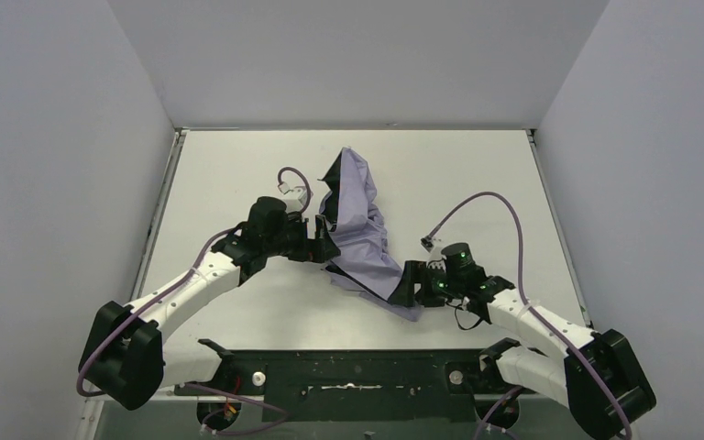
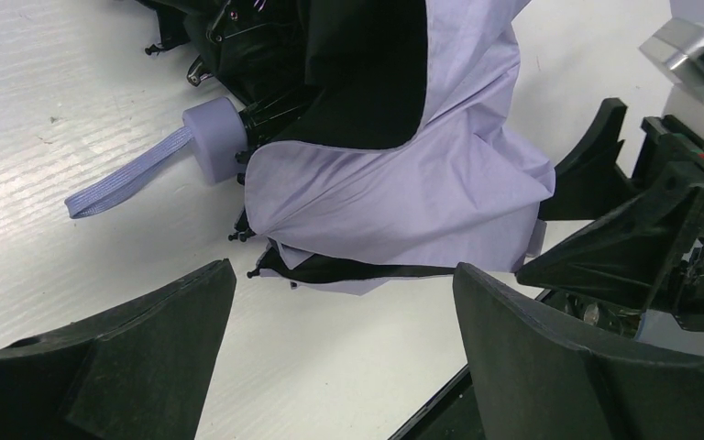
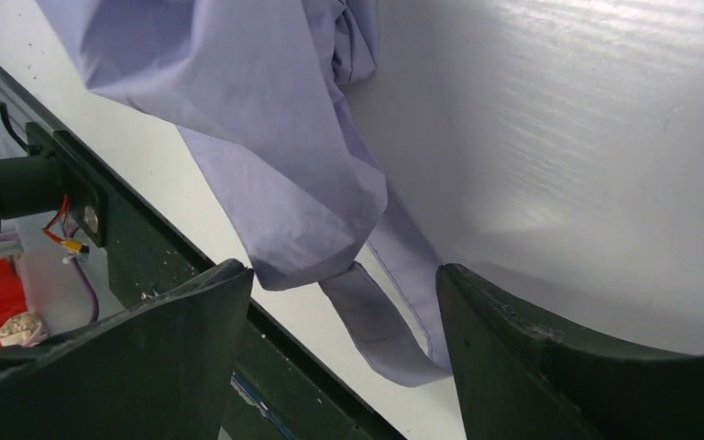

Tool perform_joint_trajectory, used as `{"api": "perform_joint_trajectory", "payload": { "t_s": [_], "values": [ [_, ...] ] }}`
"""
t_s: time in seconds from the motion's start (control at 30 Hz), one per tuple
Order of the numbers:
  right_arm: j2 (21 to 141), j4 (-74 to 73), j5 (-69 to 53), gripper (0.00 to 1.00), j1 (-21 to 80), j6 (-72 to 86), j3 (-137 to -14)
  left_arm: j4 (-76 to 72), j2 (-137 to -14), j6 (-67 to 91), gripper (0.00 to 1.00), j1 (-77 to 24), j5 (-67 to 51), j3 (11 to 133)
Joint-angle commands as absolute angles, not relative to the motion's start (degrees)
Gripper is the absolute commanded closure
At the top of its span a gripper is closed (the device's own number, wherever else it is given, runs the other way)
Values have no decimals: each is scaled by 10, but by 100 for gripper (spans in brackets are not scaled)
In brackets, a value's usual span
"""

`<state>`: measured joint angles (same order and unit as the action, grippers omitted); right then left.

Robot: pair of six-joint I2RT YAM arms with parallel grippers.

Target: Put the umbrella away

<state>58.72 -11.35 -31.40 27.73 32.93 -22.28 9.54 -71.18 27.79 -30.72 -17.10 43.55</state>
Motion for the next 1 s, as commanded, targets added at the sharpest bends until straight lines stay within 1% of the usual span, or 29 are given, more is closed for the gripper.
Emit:
{"api": "perform_joint_trajectory", "payload": {
  "t_s": [0.0,0.07,0.13,0.2,0.27,0.3,0.47,0.63,0.8,0.97],
  "values": [
    [604,30,-365,28,276,381,-205,64,-703,265,13,-308,-185,460],
    [610,59,-382,35,276,396,-197,60,-701,266,13,-307,-184,456],
    [613,82,-405,46,276,410,-196,60,-700,266,13,-306,-184,454],
    [610,97,-421,57,276,426,-199,63,-699,266,13,-306,-184,454],
    [597,104,-430,71,276,443,-208,65,-698,265,13,-305,-182,453],
    [589,102,-433,77,276,451,-216,67,-696,264,13,-305,-181,453],
    [570,69,-441,99,278,464,-296,76,-682,261,13,-298,-171,443],
    [598,77,-452,100,282,481,-390,75,-653,265,13,-282,-163,425],
    [638,128,-423,100,283,527,-458,82,-625,267,14,-267,-164,409],
    [696,224,-409,100,286,586,-506,80,-613,268,20,-264,-179,393]
  ]
}}
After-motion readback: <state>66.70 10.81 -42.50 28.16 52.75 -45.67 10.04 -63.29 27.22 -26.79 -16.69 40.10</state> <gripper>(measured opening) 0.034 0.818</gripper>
